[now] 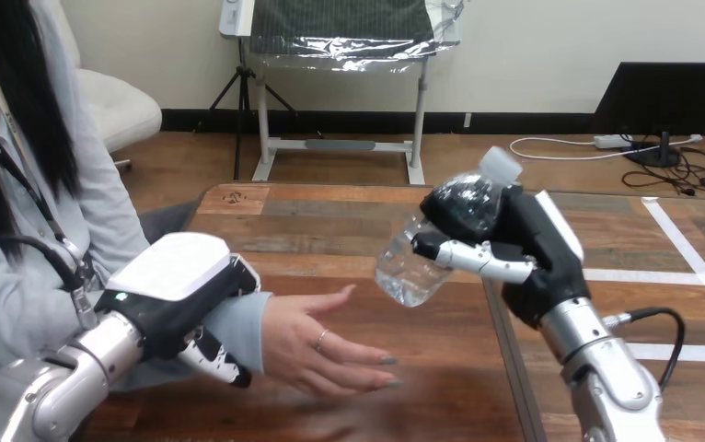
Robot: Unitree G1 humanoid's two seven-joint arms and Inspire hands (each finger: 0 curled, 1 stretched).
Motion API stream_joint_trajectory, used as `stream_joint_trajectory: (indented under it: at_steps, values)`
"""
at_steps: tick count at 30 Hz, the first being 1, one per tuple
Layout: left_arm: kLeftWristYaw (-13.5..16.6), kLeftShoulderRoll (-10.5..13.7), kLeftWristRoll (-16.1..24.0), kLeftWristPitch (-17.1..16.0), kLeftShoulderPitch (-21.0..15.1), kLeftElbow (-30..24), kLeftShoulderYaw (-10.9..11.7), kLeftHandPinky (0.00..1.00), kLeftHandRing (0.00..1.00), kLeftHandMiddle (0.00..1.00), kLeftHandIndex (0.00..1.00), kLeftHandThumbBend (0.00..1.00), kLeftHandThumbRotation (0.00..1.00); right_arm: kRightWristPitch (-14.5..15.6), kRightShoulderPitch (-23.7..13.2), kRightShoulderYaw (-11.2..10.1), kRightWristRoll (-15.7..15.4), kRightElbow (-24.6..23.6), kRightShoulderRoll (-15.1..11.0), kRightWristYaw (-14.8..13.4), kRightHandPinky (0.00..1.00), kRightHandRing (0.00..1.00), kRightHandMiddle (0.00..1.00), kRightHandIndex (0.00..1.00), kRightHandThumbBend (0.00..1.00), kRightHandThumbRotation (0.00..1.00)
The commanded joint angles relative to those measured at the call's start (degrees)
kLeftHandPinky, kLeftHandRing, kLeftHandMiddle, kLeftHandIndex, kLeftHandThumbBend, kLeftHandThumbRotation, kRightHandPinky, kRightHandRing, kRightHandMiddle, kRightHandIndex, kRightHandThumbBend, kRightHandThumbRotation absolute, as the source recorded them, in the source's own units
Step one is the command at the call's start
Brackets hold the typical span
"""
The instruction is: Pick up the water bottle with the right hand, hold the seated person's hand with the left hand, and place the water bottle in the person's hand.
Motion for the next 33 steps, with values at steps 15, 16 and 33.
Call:
stream_joint_trajectory:
  at_steps: [15,16,33]
  values:
    - [-2.74,-0.84,-4.34,2.4,-9.22,-7.34,3.0,0.2,0.25,0.32,0.32,0.82,0.0,-5.21,-9.08,0.71,-2.17,5.14,2.19,-0.51,0.27,0.35,0.43,0.44,0.68,0.0]
    - [-3.09,-0.98,-4.35,2.75,-9.55,-7.62,2.95,0.2,0.25,0.32,0.32,0.82,0.0,-5.55,-9.1,0.86,-2.46,5.48,2.37,-0.64,0.27,0.35,0.43,0.44,0.68,0.0]
    - [-5.57,-3.21,-4.29,5.48,-12.68,-10.03,2.2,0.19,0.24,0.31,0.31,0.81,0.0,-8.79,-8.99,2.62,-3.84,8.59,4.68,-0.24,0.27,0.34,0.42,0.44,0.7,0.0]
